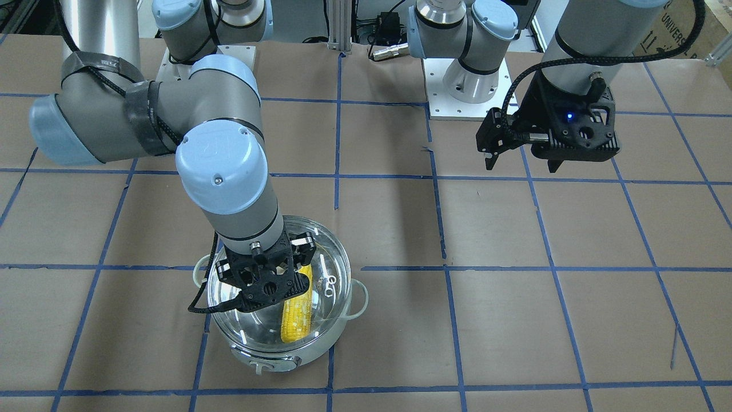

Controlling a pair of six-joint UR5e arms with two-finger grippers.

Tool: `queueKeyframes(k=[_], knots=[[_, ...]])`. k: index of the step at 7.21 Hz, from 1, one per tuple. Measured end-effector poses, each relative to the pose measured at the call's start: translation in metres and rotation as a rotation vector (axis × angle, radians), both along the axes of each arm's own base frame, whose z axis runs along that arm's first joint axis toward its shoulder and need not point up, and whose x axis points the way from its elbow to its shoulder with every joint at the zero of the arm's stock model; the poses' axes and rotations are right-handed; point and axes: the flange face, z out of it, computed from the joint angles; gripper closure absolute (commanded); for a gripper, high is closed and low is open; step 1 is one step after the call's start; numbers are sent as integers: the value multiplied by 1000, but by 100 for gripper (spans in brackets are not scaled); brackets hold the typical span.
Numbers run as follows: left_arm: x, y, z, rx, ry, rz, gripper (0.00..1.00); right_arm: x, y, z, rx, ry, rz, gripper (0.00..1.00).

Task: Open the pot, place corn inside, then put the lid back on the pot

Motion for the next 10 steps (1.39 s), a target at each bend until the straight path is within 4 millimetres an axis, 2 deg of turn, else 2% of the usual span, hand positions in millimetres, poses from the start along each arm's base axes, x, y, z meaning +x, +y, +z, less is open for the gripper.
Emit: queueKeyframes(k=[1, 2, 3, 4, 8, 9, 10], knots=[[0, 0, 0, 0, 0, 0, 0, 0, -1, -1, 1, 0, 2, 74], [0, 0, 0, 0, 0, 0, 0, -1, -2, -2, 1, 1, 2, 68], [0, 0, 0, 0, 0, 1, 0, -1, -2, -1, 0, 2, 1, 46], [0, 0, 0, 0, 0, 1, 0, -1, -2, -1, -3, 6, -1, 1], [0, 0, 0, -2, 0, 1, 0, 2, -5, 4, -68, -1, -5, 0], [0, 0, 0, -2, 0, 1, 0, 1, -4, 11, -81, -3, -11, 0], [0, 0, 0, -2, 0, 1, 0, -6, -1, 26, -100, -4, -21, 0]])
